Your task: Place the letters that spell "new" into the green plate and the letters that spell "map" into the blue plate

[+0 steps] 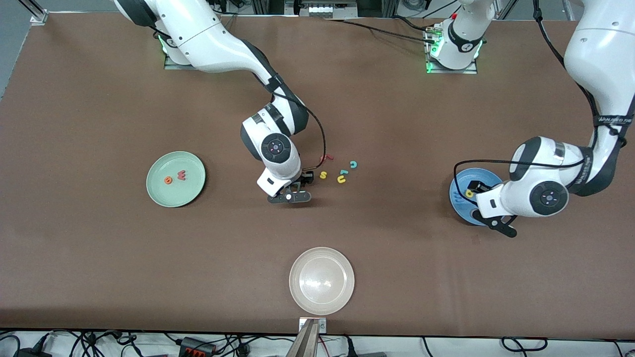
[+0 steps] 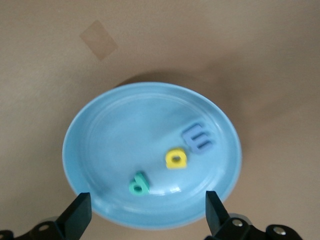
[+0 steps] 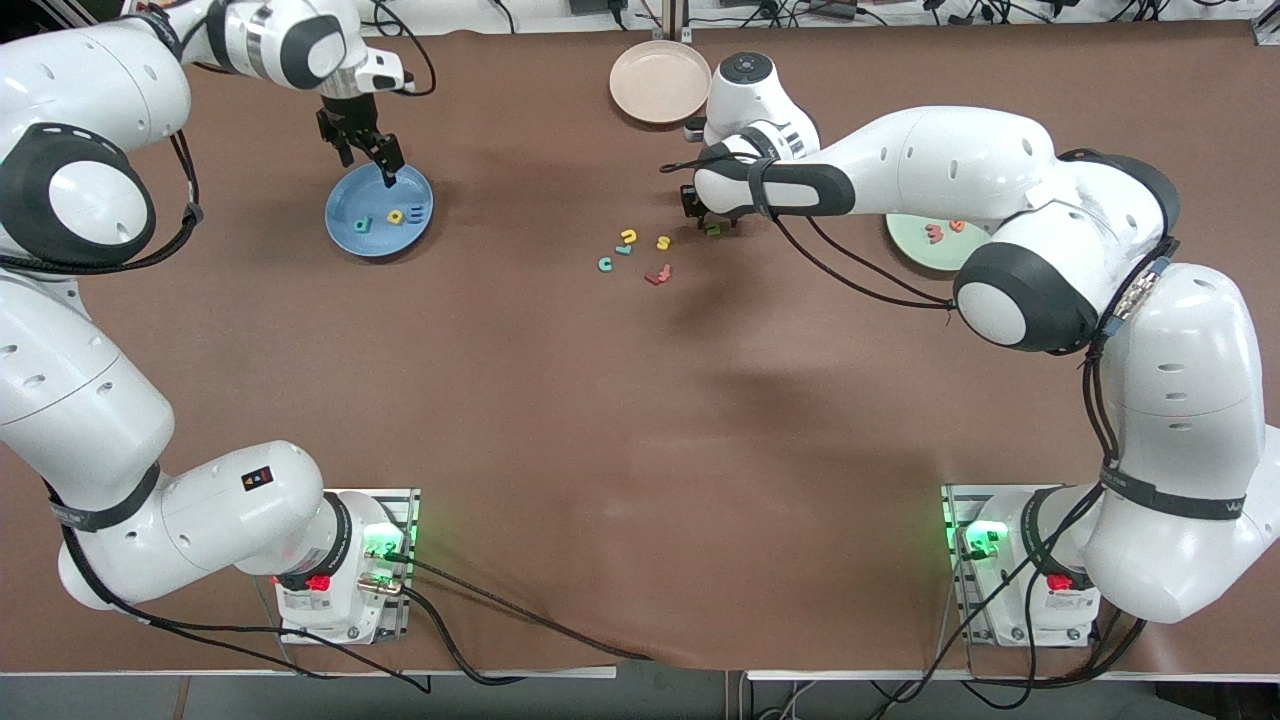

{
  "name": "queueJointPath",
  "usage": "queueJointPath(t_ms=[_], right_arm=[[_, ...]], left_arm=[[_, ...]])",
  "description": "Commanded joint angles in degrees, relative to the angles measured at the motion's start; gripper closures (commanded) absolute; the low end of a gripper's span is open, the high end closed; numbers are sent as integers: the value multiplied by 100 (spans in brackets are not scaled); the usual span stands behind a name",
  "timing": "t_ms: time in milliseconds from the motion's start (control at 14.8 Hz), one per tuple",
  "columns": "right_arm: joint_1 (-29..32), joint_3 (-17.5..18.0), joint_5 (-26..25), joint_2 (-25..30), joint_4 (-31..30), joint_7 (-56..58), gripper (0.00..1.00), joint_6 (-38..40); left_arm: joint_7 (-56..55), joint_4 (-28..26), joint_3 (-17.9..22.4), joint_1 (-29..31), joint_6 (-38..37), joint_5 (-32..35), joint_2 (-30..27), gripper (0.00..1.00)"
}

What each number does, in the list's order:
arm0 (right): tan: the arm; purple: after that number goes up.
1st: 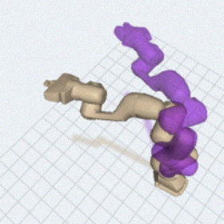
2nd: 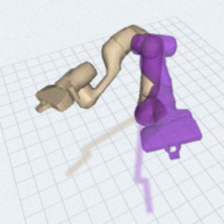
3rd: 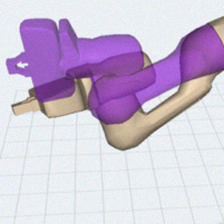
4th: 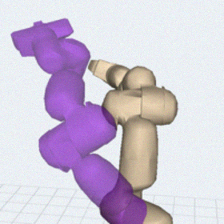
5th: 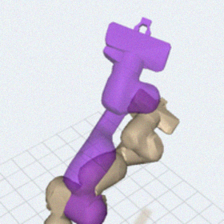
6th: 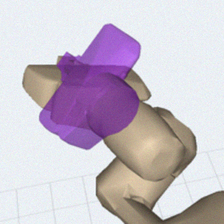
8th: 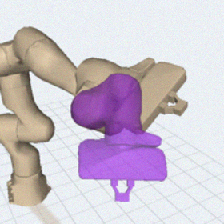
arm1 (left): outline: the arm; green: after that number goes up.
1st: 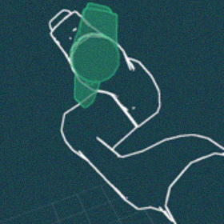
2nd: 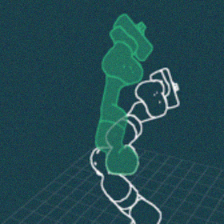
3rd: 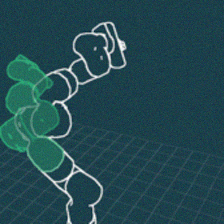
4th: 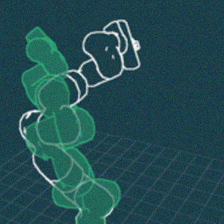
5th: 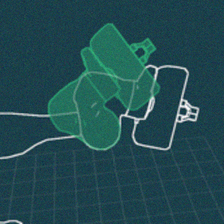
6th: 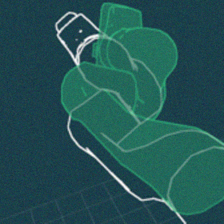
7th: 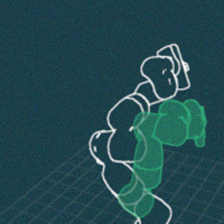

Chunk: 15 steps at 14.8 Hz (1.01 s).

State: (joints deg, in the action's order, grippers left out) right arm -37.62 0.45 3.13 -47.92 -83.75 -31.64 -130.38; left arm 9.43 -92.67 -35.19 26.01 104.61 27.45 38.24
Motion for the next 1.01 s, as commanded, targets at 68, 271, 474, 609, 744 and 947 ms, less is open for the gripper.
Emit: queueJointPath(t_ms=[68, 271, 474, 609, 744, 947], right_arm=[[-52, -36, -111, -129, 166, -158, 46, 21], [-52, -36, -120, -130, 166, -149, 60, 30], [-52, -36, -120, -130, 166, -140, 74, 30], [-52, -36, -120, -130, 166, -132, 79, 47], [-44, -36, -120, -121, 166, -105, 83, 56], [-35, -36, -137, -77, 166, -105, 86, 74]], left_arm=[[-37, 941, -426, -8, -1274, -161, -106, 0], [-361, 1574, -804, 9, -2074, -195, -106, 0], [-565, 1927, -789, -70, -2367, -240, -272, 0], [-573, 1928, -665, -201, -2358, -275, -658, 0], [-574, 1884, -246, -463, -2332, -773, -1053, 0], [-635, 1744, 1070, -1113, -2227, -1801, -1651, 0]])
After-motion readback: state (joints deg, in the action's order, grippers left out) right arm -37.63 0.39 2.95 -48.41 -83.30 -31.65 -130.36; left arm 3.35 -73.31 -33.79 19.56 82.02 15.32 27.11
